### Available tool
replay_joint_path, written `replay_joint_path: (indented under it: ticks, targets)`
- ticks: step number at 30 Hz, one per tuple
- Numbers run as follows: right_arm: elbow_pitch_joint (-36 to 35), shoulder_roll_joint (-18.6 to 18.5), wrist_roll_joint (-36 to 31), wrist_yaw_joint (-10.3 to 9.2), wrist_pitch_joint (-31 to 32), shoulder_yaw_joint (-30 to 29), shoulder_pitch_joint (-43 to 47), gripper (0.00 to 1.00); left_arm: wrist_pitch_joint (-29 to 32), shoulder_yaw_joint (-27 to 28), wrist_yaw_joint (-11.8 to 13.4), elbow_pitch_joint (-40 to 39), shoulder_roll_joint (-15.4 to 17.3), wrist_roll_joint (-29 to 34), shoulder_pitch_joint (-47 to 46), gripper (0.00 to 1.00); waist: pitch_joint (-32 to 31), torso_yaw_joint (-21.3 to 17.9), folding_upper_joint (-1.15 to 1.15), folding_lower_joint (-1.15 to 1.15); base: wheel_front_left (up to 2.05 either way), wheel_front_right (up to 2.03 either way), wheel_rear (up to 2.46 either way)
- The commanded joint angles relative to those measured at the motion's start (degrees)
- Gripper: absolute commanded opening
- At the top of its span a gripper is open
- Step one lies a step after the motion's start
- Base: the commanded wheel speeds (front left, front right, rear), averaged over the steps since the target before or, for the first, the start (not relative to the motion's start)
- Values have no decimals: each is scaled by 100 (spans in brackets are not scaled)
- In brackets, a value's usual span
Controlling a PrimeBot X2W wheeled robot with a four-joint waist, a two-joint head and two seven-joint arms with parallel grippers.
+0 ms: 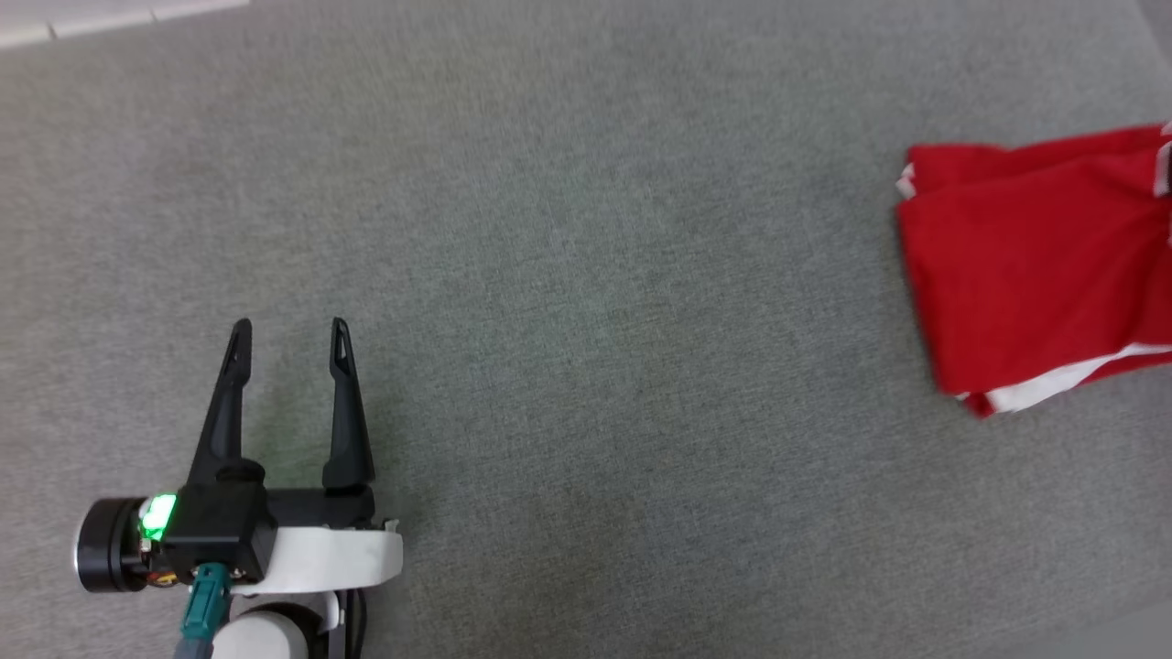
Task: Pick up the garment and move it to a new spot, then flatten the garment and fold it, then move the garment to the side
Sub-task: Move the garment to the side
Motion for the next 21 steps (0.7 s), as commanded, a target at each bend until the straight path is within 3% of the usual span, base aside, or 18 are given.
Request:
replay_joint_path:
  ticks: [1,7,15,16,17,18,21]
  targets:
    - [224,-63,-109,-5,-106,-58,-225,0,-14,7,-2,-61,51,35,-121,100,357,-44,0,-1,0,0,0]
    - [1189,23,-492,-5,-415,-300,-694,0,-14,-20,-26,-189,113,72,-353,100,758,-1,0,-1,0,0,0]
    - [2165,422,-974,-5,-862,-502,-1013,0,-14,-76,11,-263,116,34,-452,100,906,50,0,-1,0,0,0]
    - [2264,502,-1008,-5,-923,-528,-1025,15,-14,-78,18,-247,112,32,-441,100,875,57,0,-1,0,0,0]
    - [2363,580,-1061,-5,-973,-533,-1014,50,-14,-81,27,-223,107,25,-416,100,829,64,0,-1,0,0,0]
    - [2459,622,-1134,-6,-1048,-567,-1028,100,-14,-78,40,-203,98,15,-388,100,773,76,0,-1,0,0,0]
    - [2683,719,-1531,-5,-1362,-666,-1141,100,-14,-93,77,-161,63,-18,-320,100,525,140,0,-1,0,0,0]
